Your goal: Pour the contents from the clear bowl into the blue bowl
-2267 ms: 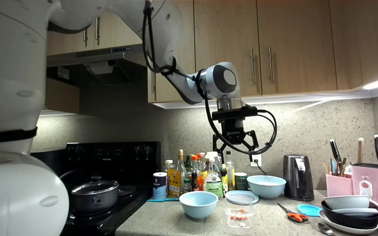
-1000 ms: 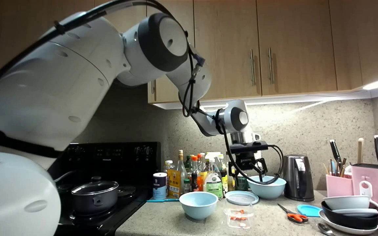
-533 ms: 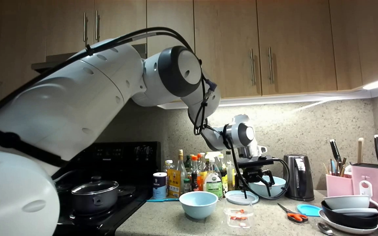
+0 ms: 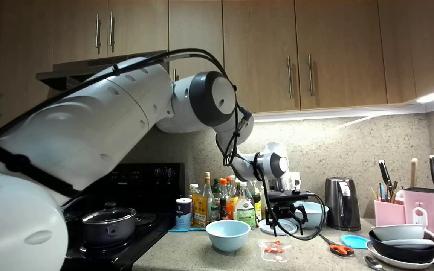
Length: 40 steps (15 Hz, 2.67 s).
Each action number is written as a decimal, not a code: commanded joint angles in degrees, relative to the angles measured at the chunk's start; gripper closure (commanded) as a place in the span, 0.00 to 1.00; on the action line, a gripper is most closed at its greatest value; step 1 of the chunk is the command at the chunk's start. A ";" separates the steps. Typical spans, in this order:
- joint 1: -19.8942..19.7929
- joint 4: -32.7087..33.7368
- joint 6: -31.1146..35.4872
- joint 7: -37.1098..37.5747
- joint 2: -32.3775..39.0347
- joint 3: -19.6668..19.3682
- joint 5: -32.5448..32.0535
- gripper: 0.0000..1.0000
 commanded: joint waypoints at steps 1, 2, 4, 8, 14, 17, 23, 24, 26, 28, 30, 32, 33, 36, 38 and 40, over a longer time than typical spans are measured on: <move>-0.24 6.59 -3.00 -0.59 5.48 0.28 -1.55 0.00; -0.19 8.36 -3.95 -0.97 6.86 0.07 -2.08 0.00; -0.35 5.88 -2.43 0.12 5.62 0.53 -1.90 0.00; -1.19 8.86 -4.15 -0.53 7.78 1.10 -1.22 0.26; -2.02 8.72 -3.90 0.20 7.61 0.85 -0.85 0.66; -2.86 9.00 -4.02 0.72 7.35 1.15 0.29 0.85; -1.24 6.26 0.39 6.79 3.69 -0.26 0.93 0.97; 0.19 4.56 2.26 9.41 2.11 -0.91 0.10 0.97; 3.41 1.62 4.79 15.19 -0.55 -2.76 -2.13 0.96; 6.66 -1.02 5.88 20.33 -3.02 -4.62 -4.96 0.96; 9.38 -2.70 5.22 24.83 -4.87 -6.10 -7.34 0.96; 11.95 -4.85 4.28 28.91 -6.98 -7.75 -10.19 0.96; 13.15 -5.94 4.13 30.87 -8.02 -8.68 -11.97 0.96; 15.91 -8.84 3.50 36.28 -11.03 -10.81 -17.30 0.97; 17.16 -10.96 3.31 39.45 -12.99 -11.51 -20.31 0.97; 18.13 -13.65 3.74 42.19 -15.13 -11.61 -22.97 0.97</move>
